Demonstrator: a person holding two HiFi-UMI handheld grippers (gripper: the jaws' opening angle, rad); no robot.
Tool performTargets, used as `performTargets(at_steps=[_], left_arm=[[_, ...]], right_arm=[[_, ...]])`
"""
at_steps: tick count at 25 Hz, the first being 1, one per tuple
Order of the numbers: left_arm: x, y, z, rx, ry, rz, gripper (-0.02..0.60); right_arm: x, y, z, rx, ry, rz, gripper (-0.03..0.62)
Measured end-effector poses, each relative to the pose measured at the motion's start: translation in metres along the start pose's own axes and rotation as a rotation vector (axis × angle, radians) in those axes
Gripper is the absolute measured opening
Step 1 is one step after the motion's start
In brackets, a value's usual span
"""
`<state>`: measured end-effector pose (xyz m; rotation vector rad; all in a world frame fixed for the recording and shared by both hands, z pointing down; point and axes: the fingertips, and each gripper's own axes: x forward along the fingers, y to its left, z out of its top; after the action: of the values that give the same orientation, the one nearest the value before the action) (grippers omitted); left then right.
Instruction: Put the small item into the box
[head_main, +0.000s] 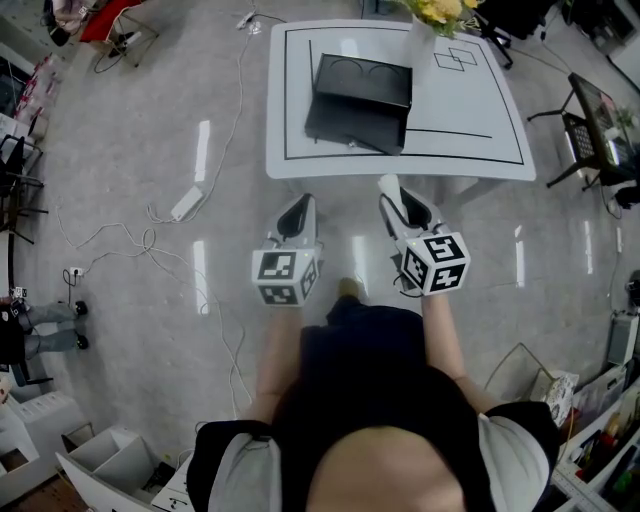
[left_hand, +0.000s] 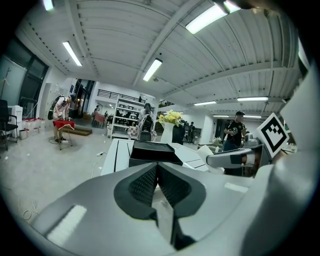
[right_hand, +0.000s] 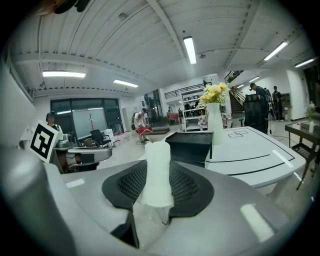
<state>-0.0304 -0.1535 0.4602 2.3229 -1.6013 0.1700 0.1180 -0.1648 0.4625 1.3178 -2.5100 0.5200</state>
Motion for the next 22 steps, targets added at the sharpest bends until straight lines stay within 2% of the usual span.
performTargets(at_steps=[14,22], left_arm=[[0.018,0.004,0.007,-0.006,-0.019,0.056,0.011],[0.018,-0.002,0.006,-0.003,-0.016,0.06,0.011]], right_arm=[[0.018,-0.019,0.013,-0.016,-0.011,0.054,0.137],[0.015,-0.021,0.011,-0.007,-0.009,0.064,0.137]])
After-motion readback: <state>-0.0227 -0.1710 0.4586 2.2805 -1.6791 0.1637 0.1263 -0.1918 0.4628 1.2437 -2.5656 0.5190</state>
